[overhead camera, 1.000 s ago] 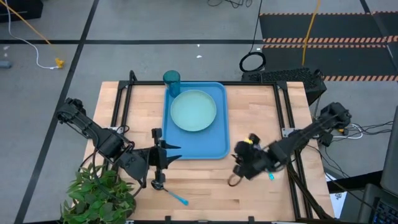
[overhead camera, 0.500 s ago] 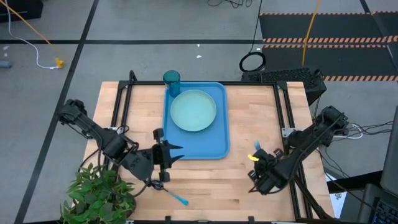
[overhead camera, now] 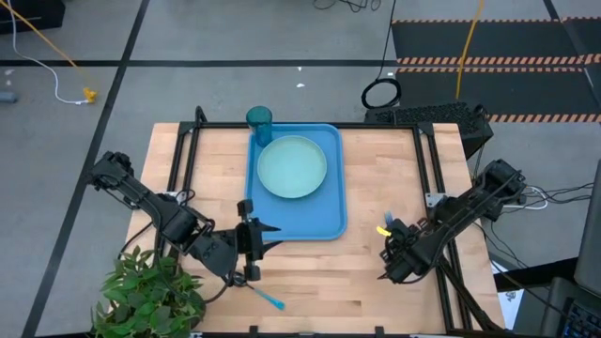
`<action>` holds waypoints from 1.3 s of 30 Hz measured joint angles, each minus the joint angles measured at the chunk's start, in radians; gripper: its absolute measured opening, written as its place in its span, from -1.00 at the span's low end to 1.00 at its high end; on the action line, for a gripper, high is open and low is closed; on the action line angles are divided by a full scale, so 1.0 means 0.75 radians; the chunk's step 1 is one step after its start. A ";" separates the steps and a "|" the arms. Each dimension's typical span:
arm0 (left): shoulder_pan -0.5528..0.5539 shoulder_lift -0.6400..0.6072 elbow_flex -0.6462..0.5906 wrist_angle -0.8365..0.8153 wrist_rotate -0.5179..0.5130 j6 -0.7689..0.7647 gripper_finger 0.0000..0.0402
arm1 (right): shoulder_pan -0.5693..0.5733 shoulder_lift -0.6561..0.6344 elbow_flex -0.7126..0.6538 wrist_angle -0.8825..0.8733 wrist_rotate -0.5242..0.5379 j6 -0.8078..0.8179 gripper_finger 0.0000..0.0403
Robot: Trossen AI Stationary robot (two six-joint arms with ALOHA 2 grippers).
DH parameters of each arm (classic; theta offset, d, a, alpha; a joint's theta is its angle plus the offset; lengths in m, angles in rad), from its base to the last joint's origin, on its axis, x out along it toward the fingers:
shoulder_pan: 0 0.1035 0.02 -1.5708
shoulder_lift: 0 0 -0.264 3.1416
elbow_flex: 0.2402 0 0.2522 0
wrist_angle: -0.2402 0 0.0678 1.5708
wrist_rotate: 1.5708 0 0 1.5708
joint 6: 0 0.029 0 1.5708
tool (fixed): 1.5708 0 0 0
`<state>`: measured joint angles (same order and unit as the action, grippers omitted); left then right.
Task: Pick and place plate/cup/fork/spoon on tray
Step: Put the violet fork on the blue serving tray to the left of the light green plate
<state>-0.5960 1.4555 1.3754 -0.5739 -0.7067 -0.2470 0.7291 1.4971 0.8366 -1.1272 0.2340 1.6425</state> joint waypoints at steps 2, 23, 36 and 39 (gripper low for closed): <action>0.000 0.000 0.000 0.000 0.000 0.000 -0.34 | -0.019 0.000 -0.034 0.004 0.000 -0.029 -0.10; 0.003 0.000 0.000 -0.009 0.001 0.074 -0.34 | -0.142 -0.177 -0.147 0.225 -0.050 -0.211 -0.12; 0.050 0.000 0.000 -0.008 0.002 0.161 -0.34 | -0.204 -0.173 -0.244 0.577 -0.056 -0.371 -0.12; 0.067 0.000 0.000 -0.008 0.013 0.178 -0.34 | -0.246 -0.178 -0.297 0.642 -0.102 -0.402 -0.16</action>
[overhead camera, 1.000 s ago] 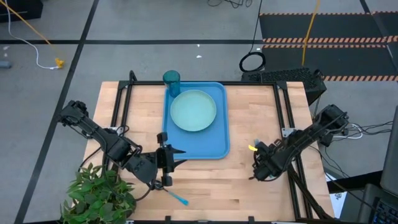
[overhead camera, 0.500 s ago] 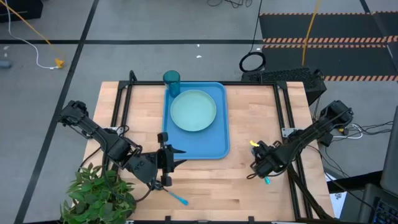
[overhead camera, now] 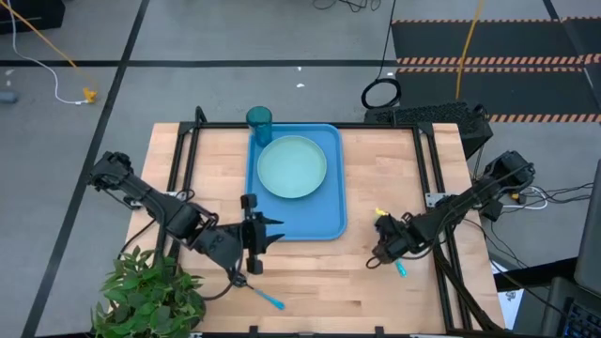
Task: Pick and place plate/cup/fork/spoon on tray
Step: Put the violet fork on the blue serving tray to the left of the light green plate
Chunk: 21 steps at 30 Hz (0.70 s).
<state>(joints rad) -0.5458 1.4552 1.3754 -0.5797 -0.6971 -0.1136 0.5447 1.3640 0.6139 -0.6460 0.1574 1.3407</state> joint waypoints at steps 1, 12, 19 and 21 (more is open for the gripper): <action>0.005 0.000 0.000 0.000 0.014 0.005 -0.34 | -0.010 -0.002 -0.011 0.002 -0.013 0.002 -0.18; 0.015 0.000 0.000 0.000 0.035 0.019 -0.34 | -0.050 -0.004 -0.019 -0.016 -0.007 -0.149 -0.56; 0.015 0.000 0.000 0.000 0.035 0.018 -0.34 | -0.064 -0.003 -0.019 -0.026 -0.016 -0.255 -0.96; 0.015 -0.001 0.000 0.000 0.035 0.018 -0.34 | -0.064 -0.003 -0.019 -0.026 -0.018 -0.288 -0.95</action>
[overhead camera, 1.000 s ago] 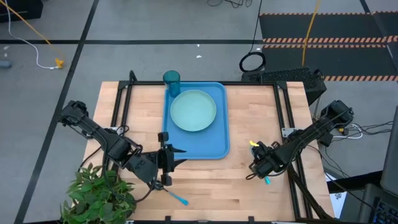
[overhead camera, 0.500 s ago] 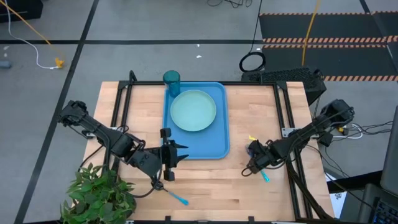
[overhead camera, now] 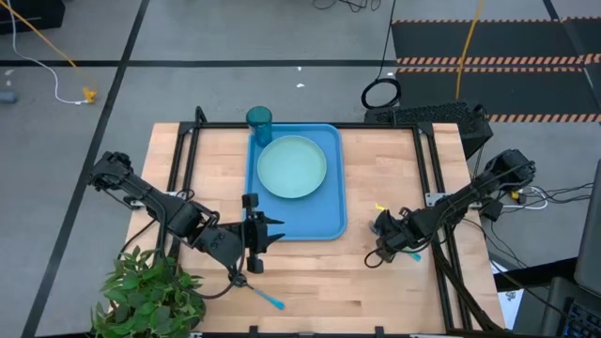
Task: Pick and place plate/cup/fork/spoon on tray
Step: Put the violet fork on the blue serving tray to the left of the light green plate
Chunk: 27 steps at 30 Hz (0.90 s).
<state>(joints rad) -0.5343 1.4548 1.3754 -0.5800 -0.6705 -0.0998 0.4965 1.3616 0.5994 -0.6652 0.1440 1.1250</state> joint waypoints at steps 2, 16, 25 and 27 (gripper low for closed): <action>0.000 0.000 0.000 0.000 0.000 0.000 -0.34 | -0.001 -0.015 0.000 0.000 0.007 -0.048 -0.94; 0.033 0.000 0.000 0.008 0.000 0.022 -0.34 | -0.124 -0.231 0.166 0.061 0.222 -0.505 -0.99; 0.040 0.000 0.000 -0.003 0.000 0.036 -0.34 | -0.372 -0.120 0.226 0.511 0.162 -1.130 -1.00; 0.040 0.000 0.000 -0.009 0.000 0.036 -0.34 | -0.418 -0.060 0.269 0.541 0.137 -1.220 -1.00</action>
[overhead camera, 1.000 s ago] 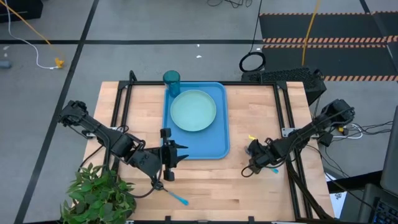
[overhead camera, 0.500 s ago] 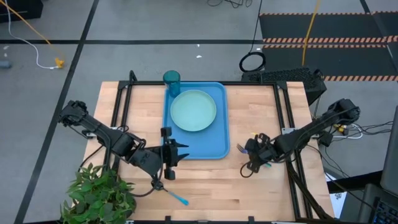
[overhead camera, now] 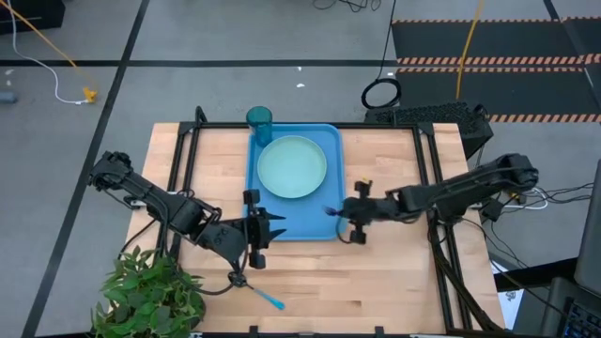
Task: Pick and place plate/cup/fork/spoon on tray
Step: Put the violet fork on the blue serving tray to the left of the light green plate
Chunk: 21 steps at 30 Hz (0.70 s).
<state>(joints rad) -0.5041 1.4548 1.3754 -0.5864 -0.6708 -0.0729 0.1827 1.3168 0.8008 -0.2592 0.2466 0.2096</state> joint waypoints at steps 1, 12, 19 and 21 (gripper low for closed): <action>0.000 0.000 0.000 -0.009 0.000 -0.004 -0.34 | -0.022 0.032 0.030 0.004 -0.020 -0.038 -1.00; -0.006 0.000 0.001 -0.167 0.000 -0.142 -0.34 | -0.188 0.397 0.451 -0.007 -0.128 -0.427 -0.99; -0.012 0.000 0.000 -0.276 0.000 -0.211 -0.34 | -0.245 0.628 0.591 0.003 -0.254 -0.534 -0.99; -0.012 0.000 0.000 -0.284 -0.001 -0.211 -0.34 | -0.253 0.683 0.619 -0.002 -0.299 -0.541 -0.99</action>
<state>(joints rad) -0.5129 1.4548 1.3757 -0.7998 -0.6713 -0.2314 -0.0071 1.8287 1.2652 -0.2607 0.0223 -0.1959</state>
